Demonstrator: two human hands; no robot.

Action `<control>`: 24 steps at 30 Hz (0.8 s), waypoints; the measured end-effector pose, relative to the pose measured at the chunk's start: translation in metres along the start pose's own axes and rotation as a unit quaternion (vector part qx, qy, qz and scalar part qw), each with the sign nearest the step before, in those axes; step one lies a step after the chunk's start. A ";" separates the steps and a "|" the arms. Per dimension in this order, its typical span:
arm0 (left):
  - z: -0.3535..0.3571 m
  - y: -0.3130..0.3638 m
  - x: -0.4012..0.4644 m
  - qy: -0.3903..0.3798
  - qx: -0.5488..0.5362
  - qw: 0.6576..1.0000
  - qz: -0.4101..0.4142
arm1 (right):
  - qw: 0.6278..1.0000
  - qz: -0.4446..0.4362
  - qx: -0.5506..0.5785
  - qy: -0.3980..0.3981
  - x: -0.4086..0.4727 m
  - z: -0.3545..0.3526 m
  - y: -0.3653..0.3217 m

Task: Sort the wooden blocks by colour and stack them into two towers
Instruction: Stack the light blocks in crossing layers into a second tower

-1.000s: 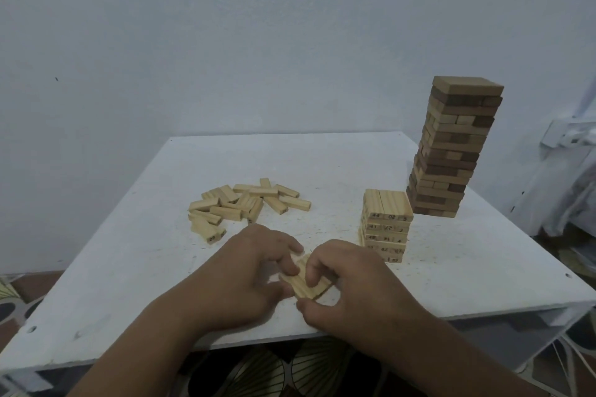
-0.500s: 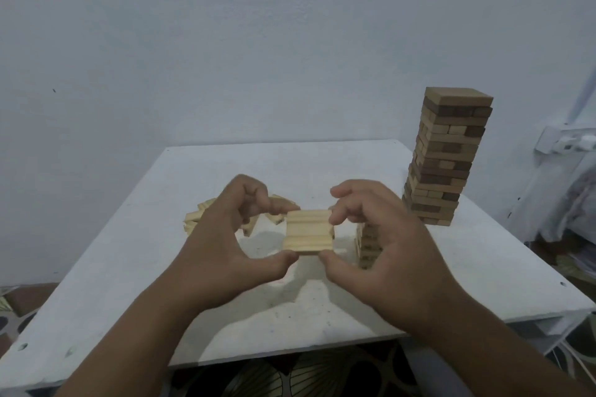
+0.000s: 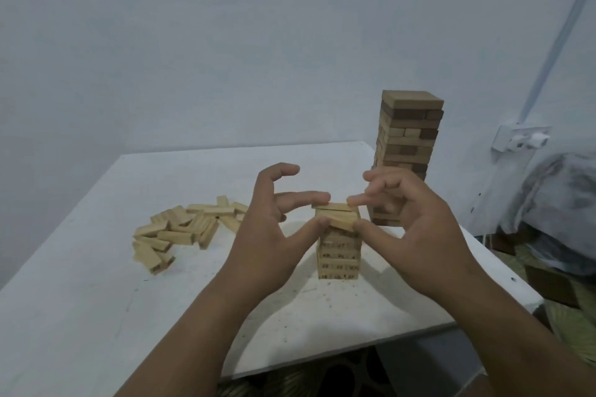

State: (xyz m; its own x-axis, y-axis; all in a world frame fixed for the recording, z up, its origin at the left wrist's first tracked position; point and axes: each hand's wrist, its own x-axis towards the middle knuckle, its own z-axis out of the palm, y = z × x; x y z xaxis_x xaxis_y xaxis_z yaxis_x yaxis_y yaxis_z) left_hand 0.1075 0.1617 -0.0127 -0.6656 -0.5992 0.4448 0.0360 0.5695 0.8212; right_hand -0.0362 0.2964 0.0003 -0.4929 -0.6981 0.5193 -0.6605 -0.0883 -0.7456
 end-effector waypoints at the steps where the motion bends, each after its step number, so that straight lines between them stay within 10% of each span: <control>1: 0.003 -0.001 0.001 0.000 0.003 1.000 0.000 | 1.000 0.009 0.006 -0.005 -0.001 0.001 0.003; 11: -0.001 -0.011 0.004 0.019 -0.081 0.996 -0.038 | 0.999 0.029 0.038 0.026 -0.002 0.005 0.016; 24: 0.023 -0.011 -0.004 -0.096 -0.119 0.980 -0.125 | 0.987 0.104 -0.031 -0.119 -0.019 0.028 0.025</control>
State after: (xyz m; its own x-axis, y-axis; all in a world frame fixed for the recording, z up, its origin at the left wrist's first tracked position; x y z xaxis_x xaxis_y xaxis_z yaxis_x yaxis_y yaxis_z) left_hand 0.0924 0.1707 -0.0312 -0.8034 -0.5732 0.1613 0.0109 0.2567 0.9664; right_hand -0.0274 0.2874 -0.0397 -0.4800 -0.8439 0.2394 -0.5958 0.1133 -0.7951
